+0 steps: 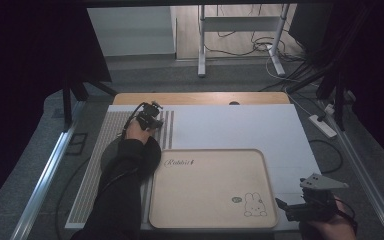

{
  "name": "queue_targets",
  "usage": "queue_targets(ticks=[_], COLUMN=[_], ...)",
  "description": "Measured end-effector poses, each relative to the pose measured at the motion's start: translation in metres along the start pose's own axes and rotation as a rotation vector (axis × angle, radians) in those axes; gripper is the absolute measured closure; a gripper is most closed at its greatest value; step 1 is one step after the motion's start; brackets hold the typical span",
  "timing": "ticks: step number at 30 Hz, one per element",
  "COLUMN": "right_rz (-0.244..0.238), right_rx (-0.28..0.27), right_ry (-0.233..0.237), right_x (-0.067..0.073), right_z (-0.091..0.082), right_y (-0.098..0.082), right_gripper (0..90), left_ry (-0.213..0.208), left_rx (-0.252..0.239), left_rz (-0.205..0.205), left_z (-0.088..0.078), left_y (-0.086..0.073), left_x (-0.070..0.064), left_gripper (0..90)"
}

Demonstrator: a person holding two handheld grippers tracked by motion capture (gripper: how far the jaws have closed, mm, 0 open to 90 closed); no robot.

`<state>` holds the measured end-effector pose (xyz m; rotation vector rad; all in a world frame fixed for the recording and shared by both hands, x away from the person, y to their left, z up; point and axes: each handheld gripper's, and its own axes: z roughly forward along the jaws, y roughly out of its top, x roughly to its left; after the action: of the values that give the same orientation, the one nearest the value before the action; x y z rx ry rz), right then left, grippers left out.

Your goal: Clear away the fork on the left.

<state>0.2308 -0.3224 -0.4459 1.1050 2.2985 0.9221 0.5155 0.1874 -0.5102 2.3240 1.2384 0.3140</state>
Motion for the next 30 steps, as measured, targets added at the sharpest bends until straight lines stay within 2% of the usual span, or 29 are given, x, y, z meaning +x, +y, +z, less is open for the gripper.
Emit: queue_targets(ticks=[1, 2, 3, 4, 7, 10, 12, 13, 16, 21, 26, 30], right_rz=[-0.001, -0.001, -0.001, -0.003, -0.008, -0.008, -0.008, -0.009, -0.011, -0.015, -0.020, -0.021], right_rx=[0.001, 0.001, 0.001, 0.002, 0.006, 0.005, 0.008, 0.008, 0.009, 0.011, 0.014, 0.015], right_ry=[0.000, 0.000, 0.000, 0.000, -0.003, -0.002, -0.002, -0.002, 0.000, 0.005, 0.005, 0.007], right_x=[0.000, 0.000, 0.000, 0.000, 0.001, 0.001, 0.001, 0.001, 0.001, 0.001, 0.002, 0.002], right_z=[0.000, 0.000, 0.000, 0.000, 0.000, 0.001, 0.001, 0.001, 0.001, 0.001, 0.001, 0.001], right_y=[0.000, 0.000, 0.000, 0.000, 0.000, 0.000, 0.001, 0.001, 0.001, 0.001, 0.001, 0.001], right_gripper=[0.0, 0.0, 0.0, 0.0, 0.0, 0.0, 0.0, 0.0, 0.0, 0.0, 0.0, 0.0], left_ry=[0.005, 0.005, 0.008, 0.002, 0.003, -0.023, -0.020, -0.018, -0.038, -0.044, -0.002, 0.009], left_rx=[-0.012, -0.012, -0.034, -0.034, -0.030, 0.003, 0.012, 0.032, 0.052, 0.094, 0.135, 0.135], left_rz=[-0.020, -0.020, -0.043, -0.051, -0.059, -0.080, -0.083, -0.080, -0.104, -0.102, -0.077, -0.079], left_z=[-0.005, -0.005, -0.014, -0.018, -0.024, -0.024, -0.023, -0.023, -0.023, -0.021, -0.010, -0.006], left_y=[-0.001, -0.001, -0.003, -0.004, -0.007, -0.010, -0.012, -0.014, -0.017, -0.022, -0.028, -0.034], left_x=[0.004, 0.004, 0.012, 0.016, 0.025, 0.033, 0.034, 0.038, 0.045, 0.052, 0.055, 0.059], left_gripper=[81.7, 75.4, 68.5, 60.1, 38.1, 14.9, 3.8, 0.3, 0.0, 0.0, 1.2, 11.2])
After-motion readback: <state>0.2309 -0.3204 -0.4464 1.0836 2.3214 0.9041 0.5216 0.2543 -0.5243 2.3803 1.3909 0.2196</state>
